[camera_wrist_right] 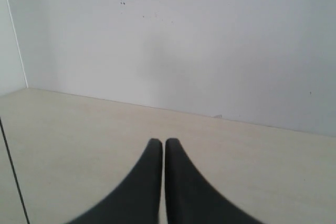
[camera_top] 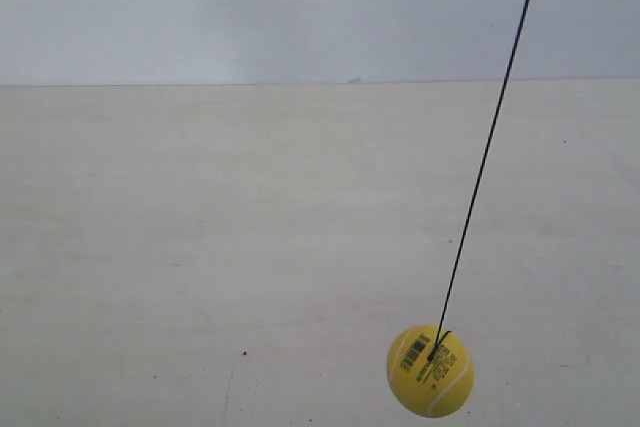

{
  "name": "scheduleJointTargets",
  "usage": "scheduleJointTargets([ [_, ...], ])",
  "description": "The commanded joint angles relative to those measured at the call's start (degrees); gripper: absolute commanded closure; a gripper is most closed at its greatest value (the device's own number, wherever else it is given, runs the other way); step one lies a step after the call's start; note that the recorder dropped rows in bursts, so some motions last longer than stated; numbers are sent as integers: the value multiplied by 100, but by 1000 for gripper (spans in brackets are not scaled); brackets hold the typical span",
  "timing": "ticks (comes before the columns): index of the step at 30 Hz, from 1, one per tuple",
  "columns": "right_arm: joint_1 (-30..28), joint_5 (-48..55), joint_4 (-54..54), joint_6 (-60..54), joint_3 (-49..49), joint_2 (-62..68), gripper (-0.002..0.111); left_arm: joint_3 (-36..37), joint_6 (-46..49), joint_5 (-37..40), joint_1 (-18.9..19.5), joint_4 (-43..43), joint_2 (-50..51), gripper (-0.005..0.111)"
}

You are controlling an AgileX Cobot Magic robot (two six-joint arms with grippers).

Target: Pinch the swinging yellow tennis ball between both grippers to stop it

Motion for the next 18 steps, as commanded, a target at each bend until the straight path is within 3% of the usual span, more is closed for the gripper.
scheduleJointTargets([
  [1, 5, -39, 3, -6, 7, -29, 108, 34, 305, 196, 37, 79, -30, 102],
  [9, 5, -39, 3, -6, 7, -29, 108, 34, 1502, 488, 37, 102, -30, 102],
  [18, 5, -39, 3, -6, 7, -29, 108, 34, 1532, 488, 37, 102, -30, 102],
])
